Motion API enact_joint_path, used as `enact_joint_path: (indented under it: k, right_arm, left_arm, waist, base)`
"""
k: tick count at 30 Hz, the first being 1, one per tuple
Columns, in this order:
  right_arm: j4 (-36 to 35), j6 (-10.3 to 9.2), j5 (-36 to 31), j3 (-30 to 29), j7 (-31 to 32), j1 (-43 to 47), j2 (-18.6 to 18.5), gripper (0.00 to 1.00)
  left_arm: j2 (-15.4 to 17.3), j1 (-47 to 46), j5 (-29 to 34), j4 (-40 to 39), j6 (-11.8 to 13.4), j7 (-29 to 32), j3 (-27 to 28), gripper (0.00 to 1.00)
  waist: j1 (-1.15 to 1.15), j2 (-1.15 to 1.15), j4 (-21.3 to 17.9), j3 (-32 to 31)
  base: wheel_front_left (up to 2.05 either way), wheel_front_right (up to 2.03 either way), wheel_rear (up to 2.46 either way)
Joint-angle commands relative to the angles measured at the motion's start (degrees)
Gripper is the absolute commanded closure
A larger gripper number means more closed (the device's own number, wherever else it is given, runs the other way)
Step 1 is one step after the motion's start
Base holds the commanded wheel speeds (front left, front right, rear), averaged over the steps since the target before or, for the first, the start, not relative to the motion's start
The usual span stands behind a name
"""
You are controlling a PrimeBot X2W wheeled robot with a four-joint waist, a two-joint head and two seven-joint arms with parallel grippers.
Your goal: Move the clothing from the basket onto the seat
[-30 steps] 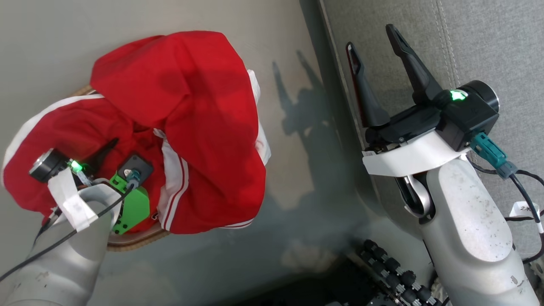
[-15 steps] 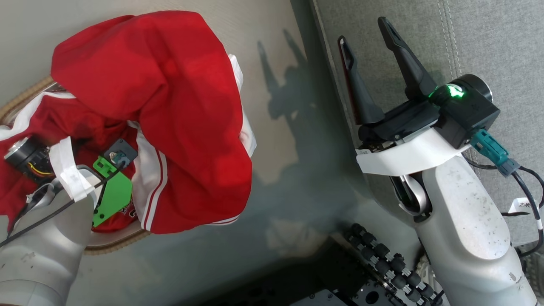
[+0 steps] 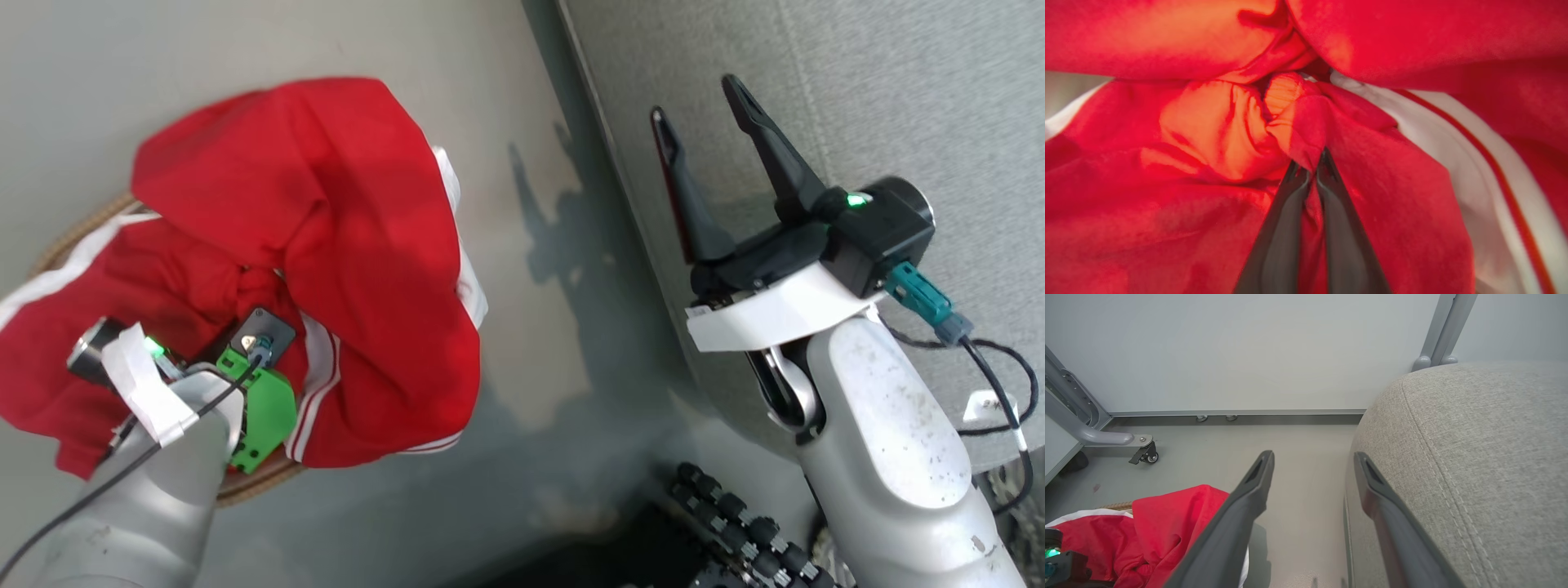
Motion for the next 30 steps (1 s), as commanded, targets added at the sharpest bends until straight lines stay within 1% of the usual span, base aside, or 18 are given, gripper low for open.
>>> enact_joint_path:
  k: [1,7,11,23,30]
  right_arm:
    - [0.5,-0.04,-0.4,-0.4,-0.3,1.3,-0.2,0.0]
    - [2.9,-0.04,-2.3,-1.2,-0.3,4.9,-0.2,0.0]
    - [4.1,-0.04,-3.1,-1.5,-0.3,7.0,-0.2,0.0]
    - [7.2,-0.04,-5.6,-2.5,-0.3,13.3,-0.2,0.0]
    - [8.5,-0.04,-5.6,-2.8,-0.3,16.5,-0.2,0.0]
  left_arm:
    - [-0.5,1.4,-1.2,0.1,0.1,-0.9,0.6,1.0]
    - [-3.1,4.9,-5.0,-0.7,0.2,-3.5,2.6,1.0]
    - [-4.6,7.5,-7.4,-3.3,0.4,-4.0,3.9,1.0]
    - [-7.4,16.7,-14.3,-22.3,1.6,-3.9,8.0,1.0]
    - [-9.0,20.0,-17.4,-33.2,0.7,-3.9,9.9,1.0]
  waist:
    - [0.0,0.0,1.5,-5.6]
    - [0.0,0.0,4.3,-13.6]
    - [0.0,0.0,6.0,-18.0]
    - [0.0,0.0,11.2,-28.9]
    - [0.0,0.0,13.1,-33.3]
  base:
    - [0.0,0.0,0.0]
    - [0.0,0.0,0.0]
    - [0.0,0.0,0.0]
    - [0.0,0.0,0.0]
    - [0.0,0.0,0.0]
